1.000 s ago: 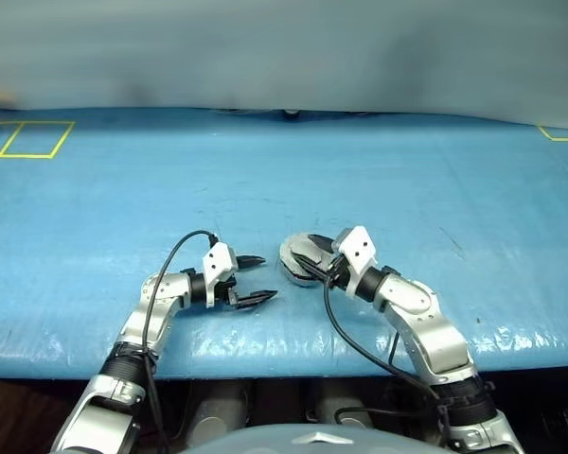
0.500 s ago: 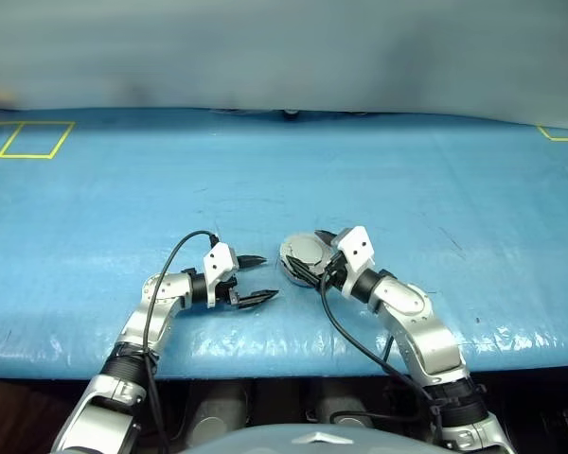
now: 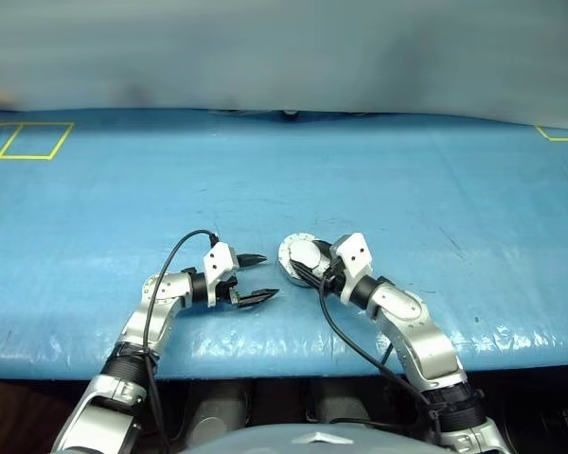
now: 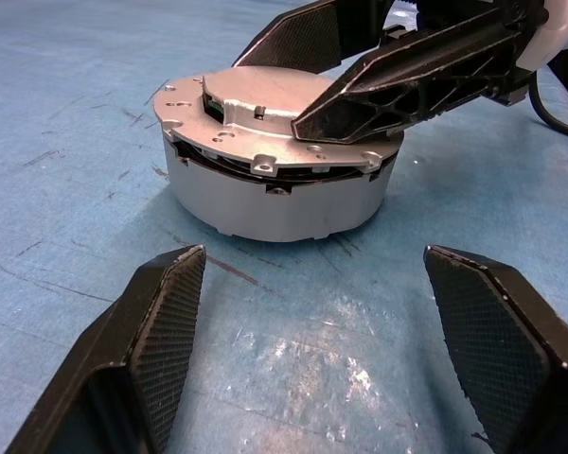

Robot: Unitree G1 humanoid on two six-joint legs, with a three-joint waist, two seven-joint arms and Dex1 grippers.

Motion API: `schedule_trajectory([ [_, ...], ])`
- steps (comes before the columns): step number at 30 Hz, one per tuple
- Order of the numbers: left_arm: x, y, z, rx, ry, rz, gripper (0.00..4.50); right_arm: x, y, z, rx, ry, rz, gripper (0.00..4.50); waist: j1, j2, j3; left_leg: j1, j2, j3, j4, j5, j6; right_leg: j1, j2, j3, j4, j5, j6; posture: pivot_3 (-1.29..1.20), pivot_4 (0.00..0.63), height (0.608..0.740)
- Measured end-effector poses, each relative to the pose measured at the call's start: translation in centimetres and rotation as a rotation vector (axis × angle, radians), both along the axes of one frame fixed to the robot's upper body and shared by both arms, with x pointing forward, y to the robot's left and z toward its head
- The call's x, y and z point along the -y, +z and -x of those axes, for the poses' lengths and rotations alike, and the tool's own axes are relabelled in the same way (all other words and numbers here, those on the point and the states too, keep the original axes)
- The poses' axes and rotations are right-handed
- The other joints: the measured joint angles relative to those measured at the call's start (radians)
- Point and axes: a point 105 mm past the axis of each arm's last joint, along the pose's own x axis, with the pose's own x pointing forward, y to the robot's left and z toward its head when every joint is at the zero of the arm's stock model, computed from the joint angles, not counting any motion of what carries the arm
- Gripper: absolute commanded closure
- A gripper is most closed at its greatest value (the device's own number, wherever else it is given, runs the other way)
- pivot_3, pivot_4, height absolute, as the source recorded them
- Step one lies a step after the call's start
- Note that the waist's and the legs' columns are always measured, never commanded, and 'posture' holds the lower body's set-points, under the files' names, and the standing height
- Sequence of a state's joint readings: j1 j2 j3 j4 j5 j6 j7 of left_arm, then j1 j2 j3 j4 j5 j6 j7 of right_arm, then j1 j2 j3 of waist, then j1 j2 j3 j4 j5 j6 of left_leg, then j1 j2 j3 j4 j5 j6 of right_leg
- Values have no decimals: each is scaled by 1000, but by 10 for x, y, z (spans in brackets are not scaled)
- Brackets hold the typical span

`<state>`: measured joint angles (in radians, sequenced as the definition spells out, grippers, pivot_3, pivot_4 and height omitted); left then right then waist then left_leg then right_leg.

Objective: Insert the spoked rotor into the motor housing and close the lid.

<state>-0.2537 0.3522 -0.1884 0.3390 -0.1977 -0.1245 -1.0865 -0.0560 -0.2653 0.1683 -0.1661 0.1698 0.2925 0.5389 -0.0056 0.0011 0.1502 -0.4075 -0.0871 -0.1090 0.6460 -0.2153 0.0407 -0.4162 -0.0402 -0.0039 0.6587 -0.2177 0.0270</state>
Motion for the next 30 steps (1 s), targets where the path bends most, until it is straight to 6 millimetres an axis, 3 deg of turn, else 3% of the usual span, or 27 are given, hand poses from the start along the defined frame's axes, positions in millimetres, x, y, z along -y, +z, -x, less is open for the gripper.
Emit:
schedule_trajectory([
  [30,2,-1,0,-6,1,7,564,4,5,-2,-52,28,154,1485,1,0,0,1,0,0,1,0,0,1,0,0,0,0,0,0,150,740],
])
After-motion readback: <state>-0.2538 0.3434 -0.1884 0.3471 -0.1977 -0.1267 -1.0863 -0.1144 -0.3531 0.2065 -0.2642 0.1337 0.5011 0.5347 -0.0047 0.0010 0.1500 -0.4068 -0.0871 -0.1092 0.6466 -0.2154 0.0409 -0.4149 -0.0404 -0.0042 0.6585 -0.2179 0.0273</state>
